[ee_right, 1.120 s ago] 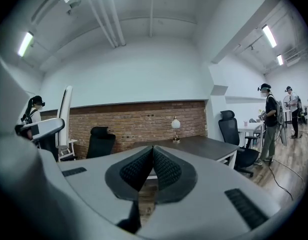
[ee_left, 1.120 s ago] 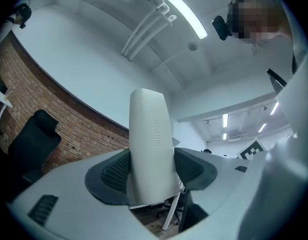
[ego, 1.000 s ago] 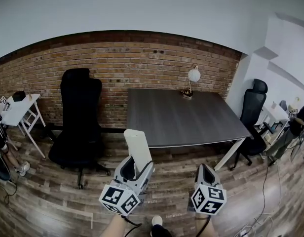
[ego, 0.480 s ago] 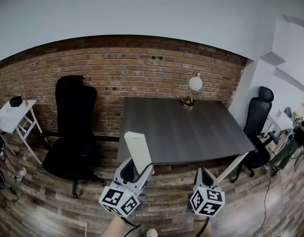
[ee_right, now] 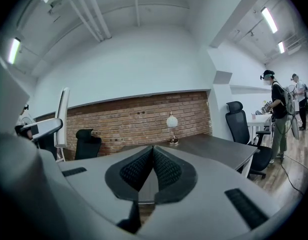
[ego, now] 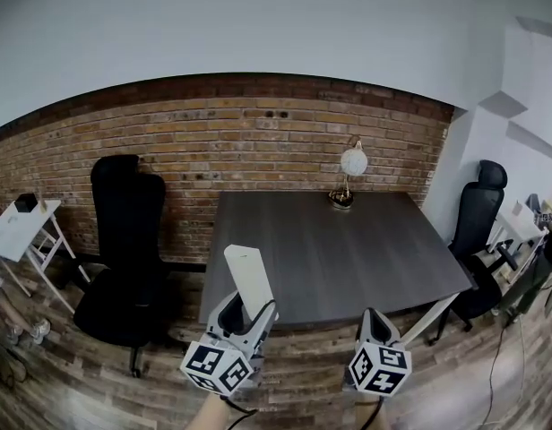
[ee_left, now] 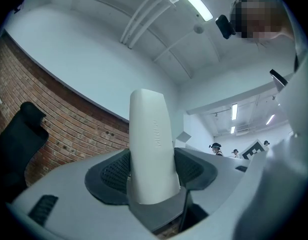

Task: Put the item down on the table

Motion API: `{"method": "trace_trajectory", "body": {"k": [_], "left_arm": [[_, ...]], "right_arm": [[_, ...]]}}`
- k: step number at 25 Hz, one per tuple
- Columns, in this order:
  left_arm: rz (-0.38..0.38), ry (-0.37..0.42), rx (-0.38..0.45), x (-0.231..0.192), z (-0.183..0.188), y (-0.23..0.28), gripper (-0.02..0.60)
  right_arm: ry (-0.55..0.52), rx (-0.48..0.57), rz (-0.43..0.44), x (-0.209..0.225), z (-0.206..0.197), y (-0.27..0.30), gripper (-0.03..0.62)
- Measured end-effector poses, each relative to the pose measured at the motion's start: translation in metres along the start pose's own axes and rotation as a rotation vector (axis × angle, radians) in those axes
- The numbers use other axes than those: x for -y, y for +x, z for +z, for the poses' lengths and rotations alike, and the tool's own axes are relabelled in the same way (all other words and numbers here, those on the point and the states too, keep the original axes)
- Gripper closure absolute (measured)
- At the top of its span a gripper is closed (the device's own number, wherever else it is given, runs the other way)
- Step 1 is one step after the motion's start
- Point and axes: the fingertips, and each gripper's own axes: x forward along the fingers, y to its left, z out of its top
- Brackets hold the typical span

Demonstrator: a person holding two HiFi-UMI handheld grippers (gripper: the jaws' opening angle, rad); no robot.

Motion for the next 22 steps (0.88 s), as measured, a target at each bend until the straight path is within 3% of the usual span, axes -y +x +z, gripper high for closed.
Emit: {"method": "trace_trajectory", "body": {"k": [17,22], "left_arm": [[0.077,-0.03,-0.061,-0.057,-0.043,0.045,0.288],[0.06,-0.049,-0.034,-0.084,-0.048,0.083,0.288]], "right_arm": [[0.02,-0.116,0.046,0.001,-0.04,0.086,0.562],[-0.002,-0.101,0.029,0.006,-0.029,0.124,0.562]]}}
